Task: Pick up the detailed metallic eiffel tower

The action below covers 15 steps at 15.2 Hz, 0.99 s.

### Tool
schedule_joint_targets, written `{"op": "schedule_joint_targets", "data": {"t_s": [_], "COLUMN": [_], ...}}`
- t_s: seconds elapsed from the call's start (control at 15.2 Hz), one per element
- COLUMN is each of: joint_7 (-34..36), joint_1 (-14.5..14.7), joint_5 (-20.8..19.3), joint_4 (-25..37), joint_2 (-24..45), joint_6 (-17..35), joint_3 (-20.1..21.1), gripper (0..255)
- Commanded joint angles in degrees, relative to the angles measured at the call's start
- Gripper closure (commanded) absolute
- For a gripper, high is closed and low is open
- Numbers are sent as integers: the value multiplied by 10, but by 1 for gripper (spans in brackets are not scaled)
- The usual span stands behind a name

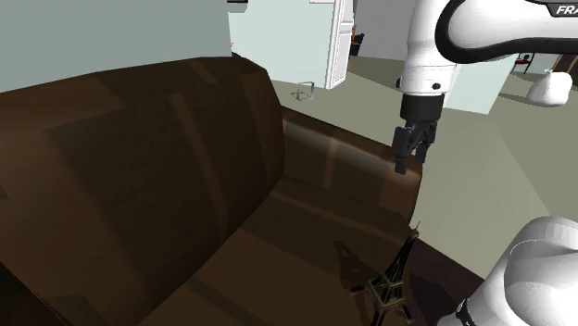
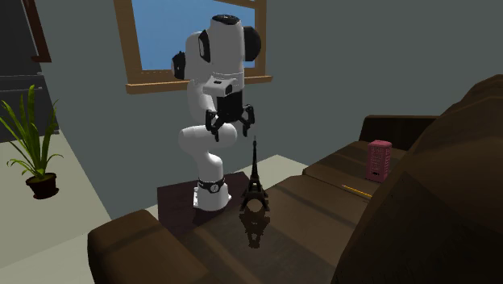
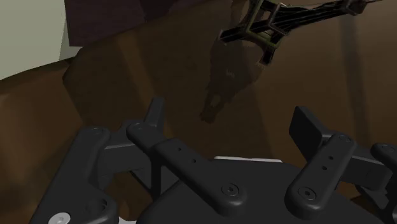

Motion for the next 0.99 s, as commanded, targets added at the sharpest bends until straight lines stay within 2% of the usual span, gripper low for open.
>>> {"op": "schedule_joint_targets", "data": {"t_s": [0.0,0.46,0.92], "joint_7": [0,102,188], "joint_1": [0,-11,-9], "joint_5": [0,80,182], "joint_4": [0,-64,-135], "joint_2": [0,86,176], "joint_6": [0,2,26], "joint_3": [0,19,34], "gripper": [0,0,0]}}
